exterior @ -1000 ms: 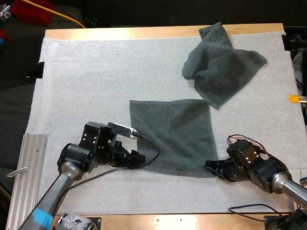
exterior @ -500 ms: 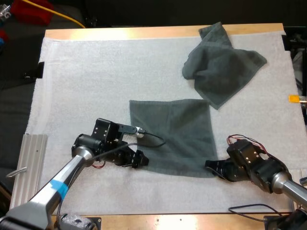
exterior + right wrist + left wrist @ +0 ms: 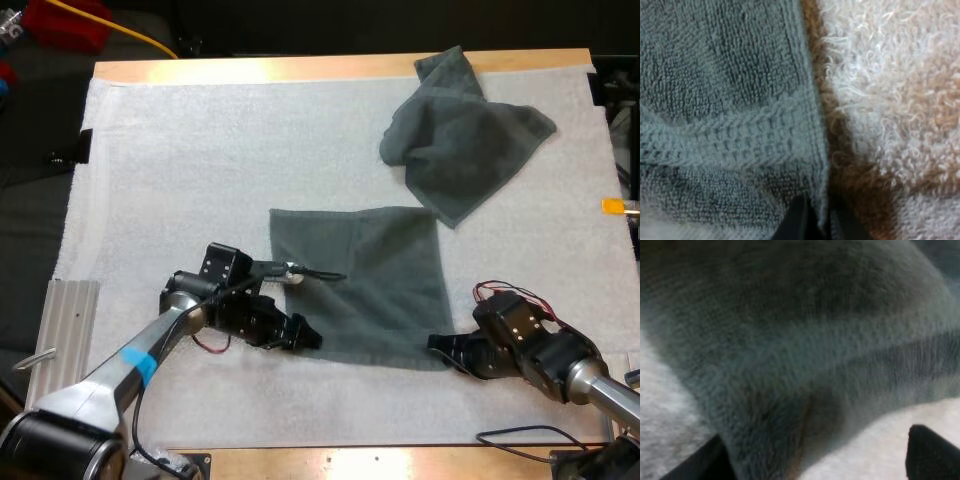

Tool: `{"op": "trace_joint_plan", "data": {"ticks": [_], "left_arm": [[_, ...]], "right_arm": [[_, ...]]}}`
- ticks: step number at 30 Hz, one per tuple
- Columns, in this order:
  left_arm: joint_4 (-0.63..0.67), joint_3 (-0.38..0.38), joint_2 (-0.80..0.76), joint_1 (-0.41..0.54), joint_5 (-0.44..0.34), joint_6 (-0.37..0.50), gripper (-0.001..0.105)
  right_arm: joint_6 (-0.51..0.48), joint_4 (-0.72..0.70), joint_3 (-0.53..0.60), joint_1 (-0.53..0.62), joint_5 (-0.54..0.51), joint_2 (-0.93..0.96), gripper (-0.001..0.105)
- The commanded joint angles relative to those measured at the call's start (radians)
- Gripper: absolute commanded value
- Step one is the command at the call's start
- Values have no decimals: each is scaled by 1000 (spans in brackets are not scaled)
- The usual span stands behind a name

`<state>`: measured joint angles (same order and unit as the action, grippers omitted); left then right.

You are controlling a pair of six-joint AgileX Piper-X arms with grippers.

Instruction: Pick towel from pile, fold and stack

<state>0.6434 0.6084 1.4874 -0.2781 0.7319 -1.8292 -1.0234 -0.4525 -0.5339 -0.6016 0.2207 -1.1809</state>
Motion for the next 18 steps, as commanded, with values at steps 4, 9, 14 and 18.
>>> {"op": "trace_joint_plan", "data": {"ticks": [4, 9, 14, 18], "left_arm": [[5, -13, 22, -9, 30, -3, 68], [14, -13, 22, -9, 30, -3, 47], [20, -13, 22, -9, 28, -6, 22], [20, -13, 22, -9, 0, 5, 6]], "right_arm": [[-10, -24, 6, 3, 4, 2, 1], [-10, -24, 6, 3, 4, 2, 1], [-10, -24, 6, 3, 4, 2, 1], [-10, -24, 6, 3, 4, 2, 1]]}}
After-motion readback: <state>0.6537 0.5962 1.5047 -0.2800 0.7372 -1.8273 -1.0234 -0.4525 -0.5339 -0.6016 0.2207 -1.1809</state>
